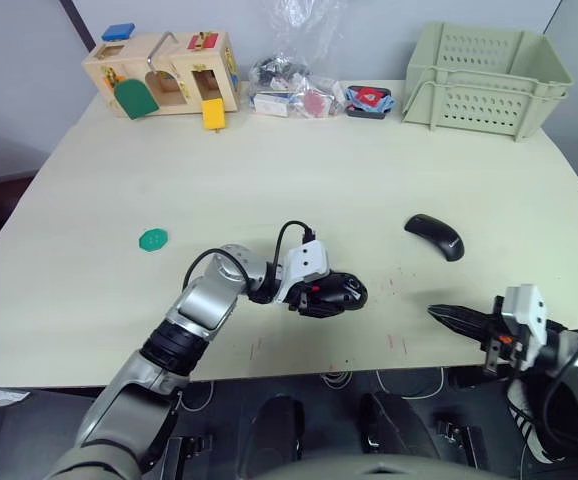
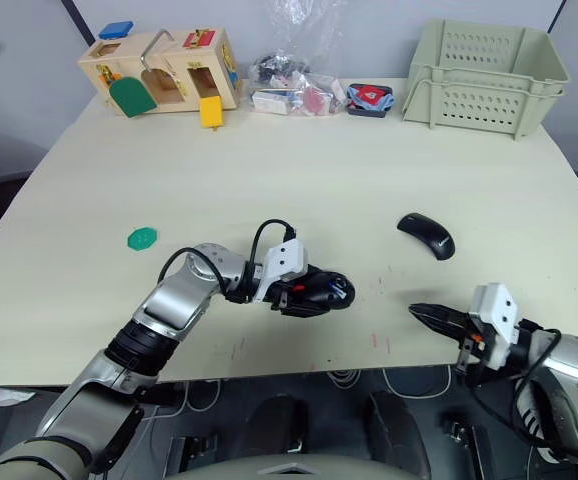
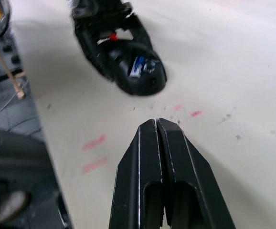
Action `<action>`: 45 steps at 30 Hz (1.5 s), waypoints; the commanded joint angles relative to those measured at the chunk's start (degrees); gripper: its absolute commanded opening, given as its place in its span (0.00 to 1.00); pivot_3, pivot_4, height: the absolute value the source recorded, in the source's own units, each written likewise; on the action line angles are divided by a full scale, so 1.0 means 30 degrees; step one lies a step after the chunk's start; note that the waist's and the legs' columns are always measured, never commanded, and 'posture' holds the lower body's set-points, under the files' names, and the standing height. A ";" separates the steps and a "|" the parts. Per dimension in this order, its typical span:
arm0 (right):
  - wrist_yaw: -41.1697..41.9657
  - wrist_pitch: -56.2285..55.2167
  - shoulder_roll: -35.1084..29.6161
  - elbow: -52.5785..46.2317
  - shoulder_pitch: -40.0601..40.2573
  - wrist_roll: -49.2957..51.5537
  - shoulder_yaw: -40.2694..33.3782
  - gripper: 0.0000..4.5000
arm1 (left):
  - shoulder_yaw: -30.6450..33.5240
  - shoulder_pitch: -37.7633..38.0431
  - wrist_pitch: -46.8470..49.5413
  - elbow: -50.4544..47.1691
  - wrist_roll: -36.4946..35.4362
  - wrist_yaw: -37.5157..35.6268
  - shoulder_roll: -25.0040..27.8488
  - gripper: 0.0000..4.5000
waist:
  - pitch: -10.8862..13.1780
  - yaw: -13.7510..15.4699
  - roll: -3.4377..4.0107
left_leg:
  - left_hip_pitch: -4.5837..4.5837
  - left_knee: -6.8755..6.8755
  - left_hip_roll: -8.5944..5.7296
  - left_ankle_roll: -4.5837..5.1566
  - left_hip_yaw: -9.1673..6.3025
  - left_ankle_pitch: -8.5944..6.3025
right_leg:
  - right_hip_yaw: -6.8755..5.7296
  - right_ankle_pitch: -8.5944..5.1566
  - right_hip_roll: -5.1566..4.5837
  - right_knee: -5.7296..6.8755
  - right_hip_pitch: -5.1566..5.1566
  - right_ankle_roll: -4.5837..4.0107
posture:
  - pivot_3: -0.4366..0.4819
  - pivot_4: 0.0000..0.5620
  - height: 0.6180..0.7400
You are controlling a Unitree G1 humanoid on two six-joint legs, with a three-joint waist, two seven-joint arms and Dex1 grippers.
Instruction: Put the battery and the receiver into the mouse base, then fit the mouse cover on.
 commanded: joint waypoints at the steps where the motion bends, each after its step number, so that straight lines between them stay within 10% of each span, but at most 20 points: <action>1: 0.1713 -0.0593 -0.0303 0.0560 -0.0141 0.1789 -0.1201 0.29 | -0.0330 0.0208 0.0301 0.0278 0.0404 -0.0019 0.0378 0.66 | 0.0000 0.0001 0.0001 | 0.0000 0.0000 0.0000 0.0000 0.0000 0.0000 | -0.0001 0.0002 0.0000 0.0000 0.0000 0.0001 | 0.48 0.27 1.00; 7: 0.4140 -0.0924 -0.0884 0.2673 -0.0943 0.3075 -0.2271 0.99 | -0.0370 -0.0084 0.0174 0.0528 0.0494 -0.0200 0.0484 0.66 | 0.0002 0.0006 0.0003 | 0.0003 0.0000 0.0000 0.0000 0.0001 0.0000 | 0.0001 -0.0010 -0.0002 -0.0001 0.0006 -0.0021 | 0.48 0.27 1.00; 27: 0.7257 -0.1473 -0.0605 0.3152 -0.2250 0.4044 -0.2010 0.99 | -0.0191 -0.0732 -0.0488 0.1230 0.0441 -0.0195 0.0502 0.66 | 0.0004 0.0082 0.0004 | 0.0004 0.0004 0.0000 0.0000 0.0002 0.0000 | 0.0002 0.0015 -0.0002 0.0001 0.0010 0.0019 | 0.48 0.27 1.00; 31: 0.7336 -0.1617 -0.0527 0.3141 -0.2093 0.3927 -0.1967 1.00 | -0.0020 -0.0612 -0.0509 0.1031 0.0310 -0.0030 0.0446 0.99 | 0.0004 0.0115 0.0005 | 0.0004 0.0004 0.0000 0.0000 0.0001 0.0000 | 0.0002 0.0015 -0.0002 0.0001 0.0010 0.0019 | 0.48 0.27 1.00; 45: 0.7309 -0.1887 -0.0119 0.2984 -0.2023 0.3850 -0.1931 1.00 | 0.2001 0.0195 -0.1505 -0.0260 -0.1708 -0.0892 0.1033 0.99 | 0.0018 0.0377 0.0018 | 0.0001 0.0012 0.0000 -0.0001 0.0006 0.0000 | 0.0002 0.0016 -0.0008 0.0000 0.0013 0.0020 | 0.48 0.27 1.00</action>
